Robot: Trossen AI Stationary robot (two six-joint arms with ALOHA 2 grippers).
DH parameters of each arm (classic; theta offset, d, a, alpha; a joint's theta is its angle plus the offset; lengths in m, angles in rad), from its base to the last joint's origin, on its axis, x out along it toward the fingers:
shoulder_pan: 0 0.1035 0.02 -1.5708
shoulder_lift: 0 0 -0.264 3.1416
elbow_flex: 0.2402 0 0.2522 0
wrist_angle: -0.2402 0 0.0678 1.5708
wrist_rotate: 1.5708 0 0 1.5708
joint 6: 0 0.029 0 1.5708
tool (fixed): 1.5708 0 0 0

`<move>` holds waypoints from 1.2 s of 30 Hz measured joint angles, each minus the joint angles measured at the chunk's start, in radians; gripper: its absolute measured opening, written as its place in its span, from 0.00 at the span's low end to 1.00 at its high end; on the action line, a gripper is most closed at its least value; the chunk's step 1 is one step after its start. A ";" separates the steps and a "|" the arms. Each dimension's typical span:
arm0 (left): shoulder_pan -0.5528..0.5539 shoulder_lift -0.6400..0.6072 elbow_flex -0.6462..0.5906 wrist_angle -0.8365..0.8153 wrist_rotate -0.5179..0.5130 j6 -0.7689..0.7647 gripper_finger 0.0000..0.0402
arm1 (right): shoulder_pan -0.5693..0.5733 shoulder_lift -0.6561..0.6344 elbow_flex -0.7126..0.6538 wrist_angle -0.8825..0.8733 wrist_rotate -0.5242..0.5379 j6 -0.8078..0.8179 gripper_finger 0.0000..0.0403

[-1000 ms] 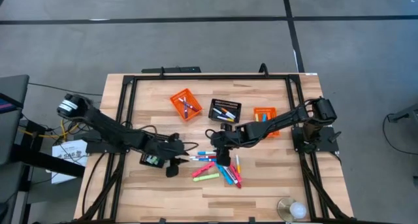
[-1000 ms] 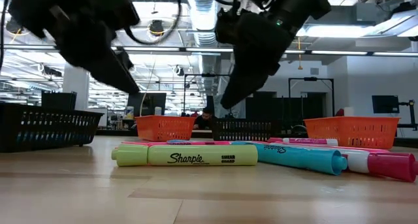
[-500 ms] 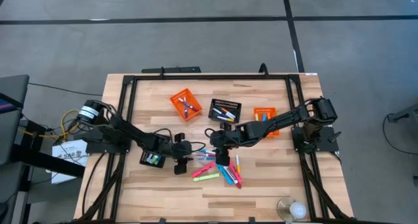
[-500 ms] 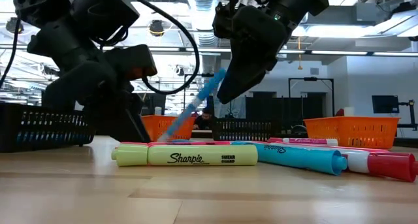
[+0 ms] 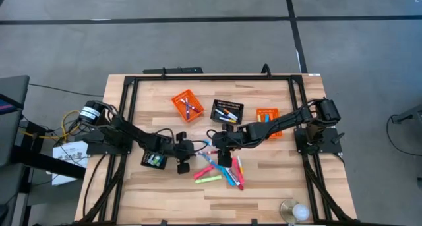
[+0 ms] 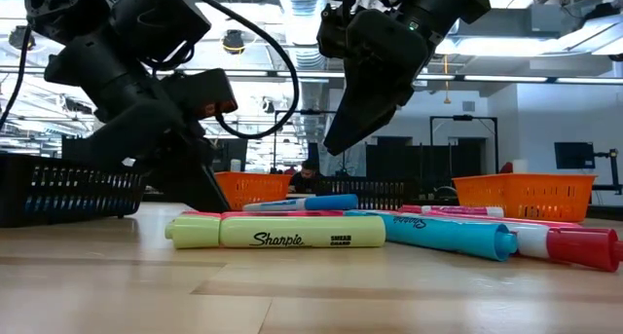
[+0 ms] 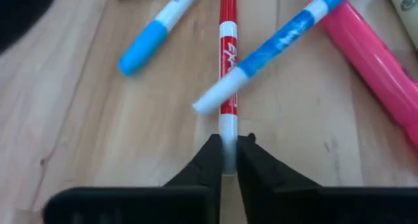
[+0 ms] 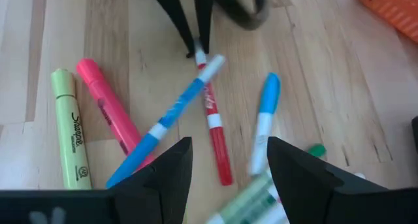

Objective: Pick & Place Markers
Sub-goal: Put the red marker into the left orange bin

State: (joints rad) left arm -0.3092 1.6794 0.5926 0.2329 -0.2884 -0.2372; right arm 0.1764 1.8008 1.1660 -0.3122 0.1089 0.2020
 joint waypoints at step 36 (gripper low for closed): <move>0.268 -0.466 0.001 -0.331 0.148 0.071 0.01 | -0.009 0.000 0.000 0.011 -0.001 -0.001 0.45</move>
State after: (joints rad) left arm -0.0411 1.2134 0.5934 -0.0980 -0.1405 -0.1657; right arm 0.1672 1.8008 1.1656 -0.3016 0.1082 0.2012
